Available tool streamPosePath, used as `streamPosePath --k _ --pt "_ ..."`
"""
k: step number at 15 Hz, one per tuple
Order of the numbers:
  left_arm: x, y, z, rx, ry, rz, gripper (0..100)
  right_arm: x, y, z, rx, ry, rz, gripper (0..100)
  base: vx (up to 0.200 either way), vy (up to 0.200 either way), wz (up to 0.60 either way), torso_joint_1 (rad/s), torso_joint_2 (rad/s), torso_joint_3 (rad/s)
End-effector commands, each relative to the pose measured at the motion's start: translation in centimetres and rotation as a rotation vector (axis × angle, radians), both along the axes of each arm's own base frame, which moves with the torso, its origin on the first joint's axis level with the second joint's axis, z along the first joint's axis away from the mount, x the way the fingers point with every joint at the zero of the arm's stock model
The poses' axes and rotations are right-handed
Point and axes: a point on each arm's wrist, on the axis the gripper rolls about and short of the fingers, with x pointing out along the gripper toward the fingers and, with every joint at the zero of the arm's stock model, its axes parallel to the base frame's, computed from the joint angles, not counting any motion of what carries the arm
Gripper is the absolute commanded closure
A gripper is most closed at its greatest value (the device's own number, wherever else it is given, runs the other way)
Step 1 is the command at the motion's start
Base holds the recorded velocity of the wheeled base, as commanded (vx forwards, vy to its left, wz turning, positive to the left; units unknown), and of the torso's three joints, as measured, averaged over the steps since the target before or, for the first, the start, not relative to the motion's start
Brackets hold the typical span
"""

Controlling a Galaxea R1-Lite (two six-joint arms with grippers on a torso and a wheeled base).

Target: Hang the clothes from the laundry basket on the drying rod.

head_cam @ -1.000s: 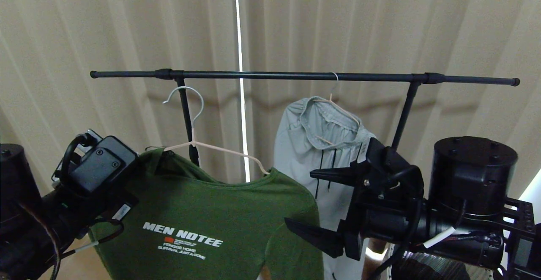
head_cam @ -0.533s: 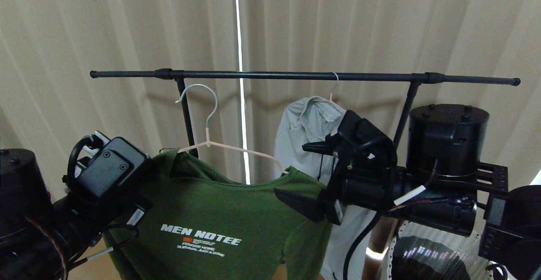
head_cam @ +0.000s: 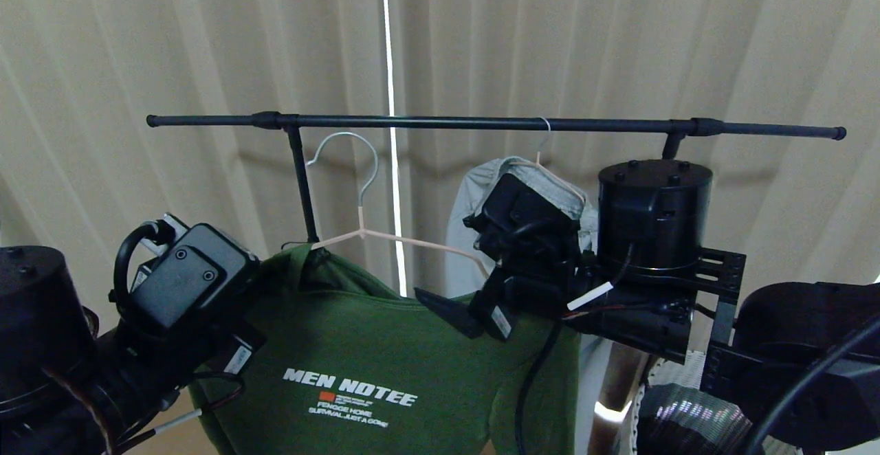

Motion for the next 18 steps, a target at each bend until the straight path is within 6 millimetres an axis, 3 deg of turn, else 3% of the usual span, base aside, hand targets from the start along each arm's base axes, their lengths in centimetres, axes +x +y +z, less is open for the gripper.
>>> streamPosePath --k 1,2,3,12,13,17,18 --pt "0.0 -0.1 0.0 0.0 0.001 -0.005 100 0.1 0.4 -0.2 -0.005 0.004 0.007 0 0.0 0.0 0.0 0.0 0.0 0.0" --pt "0.0 -0.1 -0.1 0.001 0.003 -0.005 100 0.0 0.4 -0.2 -0.005 0.004 0.01 0 0.0 0.0 0.0 0.0 0.0 0.0" --pt "0.0 -0.1 -0.1 0.001 0.003 -0.005 100 0.0 0.4 -0.3 -0.003 0.002 0.01 100 0.0 0.0 0.0 0.0 0.0 0.0" --pt "-0.1 -0.1 -0.2 0.0 0.007 -0.015 100 -0.1 0.4 0.0 0.007 -0.004 0.01 100 0.0 0.0 0.0 0.0 0.0 0.0" --pt "-0.3 0.0 -0.1 -0.005 0.001 -0.018 0 -0.2 0.3 0.0 0.009 -0.006 0.01 100 0.0 0.0 0.0 0.0 0.0 0.0" --pt "-1.0 -0.3 0.6 -0.105 -0.002 -0.08 0 -0.9 -1.1 0.5 0.021 -0.001 -0.033 100 0.0 0.0 0.0 0.0 0.0 0.0" --pt "-2.1 0.2 1.3 -0.177 -0.022 -0.12 0 -0.8 -3.2 0.7 0.057 0.007 -0.091 100 0.0 0.0 0.0 0.0 0.0 0.0"
